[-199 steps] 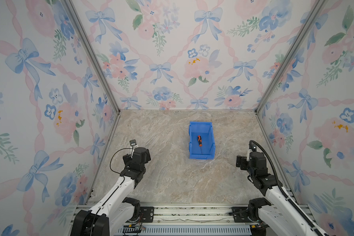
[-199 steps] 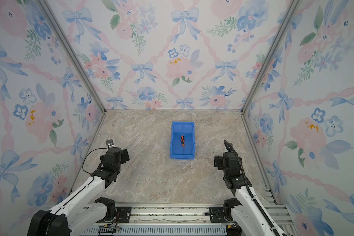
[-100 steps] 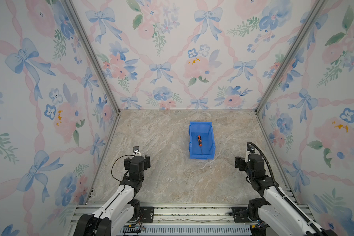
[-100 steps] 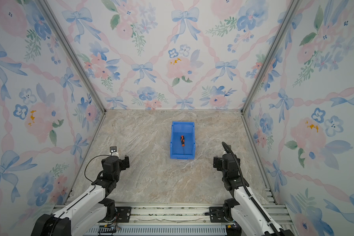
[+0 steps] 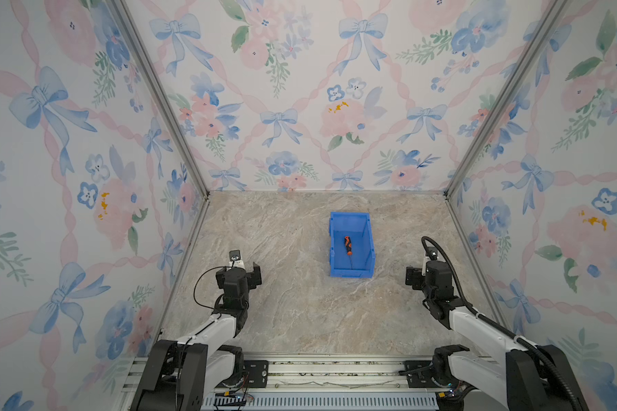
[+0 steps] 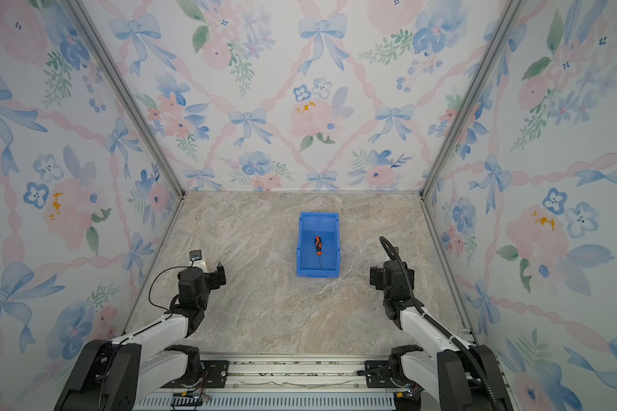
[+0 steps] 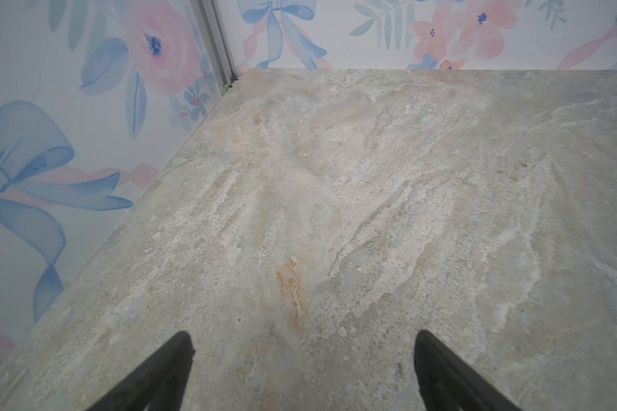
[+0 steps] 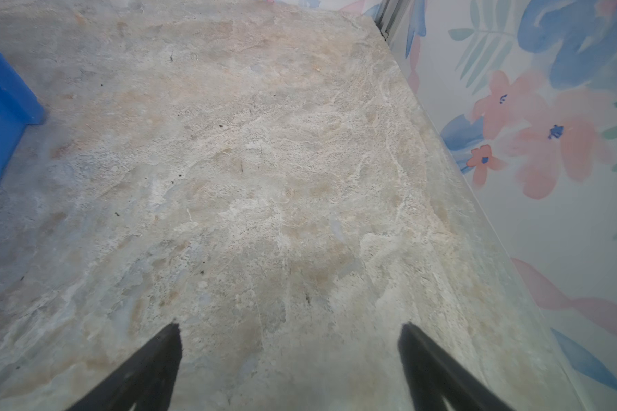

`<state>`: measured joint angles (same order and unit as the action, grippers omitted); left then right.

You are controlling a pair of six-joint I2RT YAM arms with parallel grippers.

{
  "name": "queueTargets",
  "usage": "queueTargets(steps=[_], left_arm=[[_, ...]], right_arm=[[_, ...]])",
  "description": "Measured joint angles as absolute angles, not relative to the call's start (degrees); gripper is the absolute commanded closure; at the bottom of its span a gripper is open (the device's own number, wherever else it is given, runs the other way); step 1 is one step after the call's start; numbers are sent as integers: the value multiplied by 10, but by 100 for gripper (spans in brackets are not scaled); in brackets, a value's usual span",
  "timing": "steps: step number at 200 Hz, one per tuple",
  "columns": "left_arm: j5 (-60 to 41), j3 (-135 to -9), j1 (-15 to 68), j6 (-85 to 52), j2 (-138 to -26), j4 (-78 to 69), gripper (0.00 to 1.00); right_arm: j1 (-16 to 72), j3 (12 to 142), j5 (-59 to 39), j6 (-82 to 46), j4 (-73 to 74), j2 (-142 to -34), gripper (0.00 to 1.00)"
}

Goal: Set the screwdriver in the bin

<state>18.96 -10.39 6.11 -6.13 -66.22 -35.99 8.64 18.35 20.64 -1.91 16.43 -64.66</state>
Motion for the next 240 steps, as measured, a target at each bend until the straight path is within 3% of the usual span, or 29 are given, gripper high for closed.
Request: queueTargets(steps=[52, 117, 240], left_arm=[[159, -142, 54, -39, -771, -477, 3], [142, -141, 41, -29, -892, -642, 3], [138, -139, 39, -29, -897, -686, 3]], right_arm=[[79, 254, 180, -5, 259, -778, 3], [42, 266, 114, -5, 387, -852, 3], [24, 239, 72, -6, 476, -883, 3]])
